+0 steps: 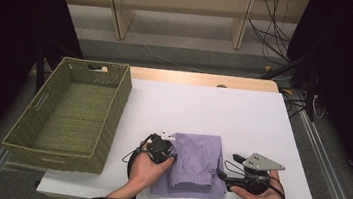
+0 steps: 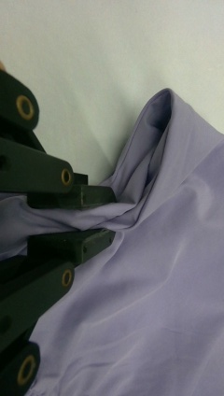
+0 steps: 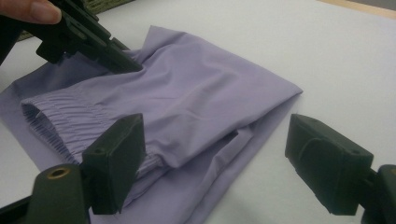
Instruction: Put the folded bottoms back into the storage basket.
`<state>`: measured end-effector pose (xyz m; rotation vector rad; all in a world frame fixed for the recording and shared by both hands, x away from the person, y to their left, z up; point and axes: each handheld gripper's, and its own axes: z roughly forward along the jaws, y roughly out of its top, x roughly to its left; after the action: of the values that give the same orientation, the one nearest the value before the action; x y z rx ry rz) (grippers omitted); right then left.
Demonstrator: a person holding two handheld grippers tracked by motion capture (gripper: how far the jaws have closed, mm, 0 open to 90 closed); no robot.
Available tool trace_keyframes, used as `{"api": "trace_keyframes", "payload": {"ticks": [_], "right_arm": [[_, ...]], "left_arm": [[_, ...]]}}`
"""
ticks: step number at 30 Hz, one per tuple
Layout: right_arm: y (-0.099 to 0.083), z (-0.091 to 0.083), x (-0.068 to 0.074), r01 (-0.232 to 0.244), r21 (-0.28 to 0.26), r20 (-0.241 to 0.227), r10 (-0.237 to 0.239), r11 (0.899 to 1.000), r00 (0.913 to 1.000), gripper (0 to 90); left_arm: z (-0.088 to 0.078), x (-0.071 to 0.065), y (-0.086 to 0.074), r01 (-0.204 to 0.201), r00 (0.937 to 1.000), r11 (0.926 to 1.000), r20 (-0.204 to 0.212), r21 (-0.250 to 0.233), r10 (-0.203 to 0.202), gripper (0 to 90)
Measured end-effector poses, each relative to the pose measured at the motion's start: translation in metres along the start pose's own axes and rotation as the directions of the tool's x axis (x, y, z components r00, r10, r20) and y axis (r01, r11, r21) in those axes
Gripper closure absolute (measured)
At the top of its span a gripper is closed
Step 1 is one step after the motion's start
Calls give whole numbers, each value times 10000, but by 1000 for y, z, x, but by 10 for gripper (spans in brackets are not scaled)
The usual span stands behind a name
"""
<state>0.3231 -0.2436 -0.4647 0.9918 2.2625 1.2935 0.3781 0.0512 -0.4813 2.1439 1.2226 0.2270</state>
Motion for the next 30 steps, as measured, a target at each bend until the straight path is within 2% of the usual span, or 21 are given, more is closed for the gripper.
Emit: {"api": "trace_keyframes", "payload": {"ticks": [2, 7, 11, 18, 24, 26, 30], "right_arm": [[0, 0, 0, -11, 31, -10, 11, 10000, 10000, 210], [0, 0, -1, 58, 60, 5, -58, 10000, 10000, 212], [-1, -1, -1, 31, 40, 23, -31, 10000, 10000, 212], [-1, -2, -2, -3, 113, 94, 2, 9999, 10000, 215], [-1, -2, -3, -20, 124, 179, 18, 9999, 9998, 219], [-1, -2, -3, -4, 115, 199, 2, 9999, 9998, 219], [-1, -3, -4, -19, 103, 272, 16, 9999, 9996, 222]], "left_arm": [[0, 0, 0, -37, 10000, 10000, 50, -33, 37, 808], [0, 1, -3, -525, 9985, 9984, 161, -212, 528, 828], [-1, 5, -4, -995, 9937, 9942, 483, -398, 1014, 834], [-8, 9, -2, -1034, 9905, 9928, 844, -598, 1083, 839], [-18, 8, 2, -775, 9894, 9921, 1151, -987, 887, 840], [-22, 8, 4, -667, 9887, 9910, 1262, -1161, 814, 840], [-30, 7, 7, -740, 9858, 9850, 1377, -1559, 958, 840]]}}
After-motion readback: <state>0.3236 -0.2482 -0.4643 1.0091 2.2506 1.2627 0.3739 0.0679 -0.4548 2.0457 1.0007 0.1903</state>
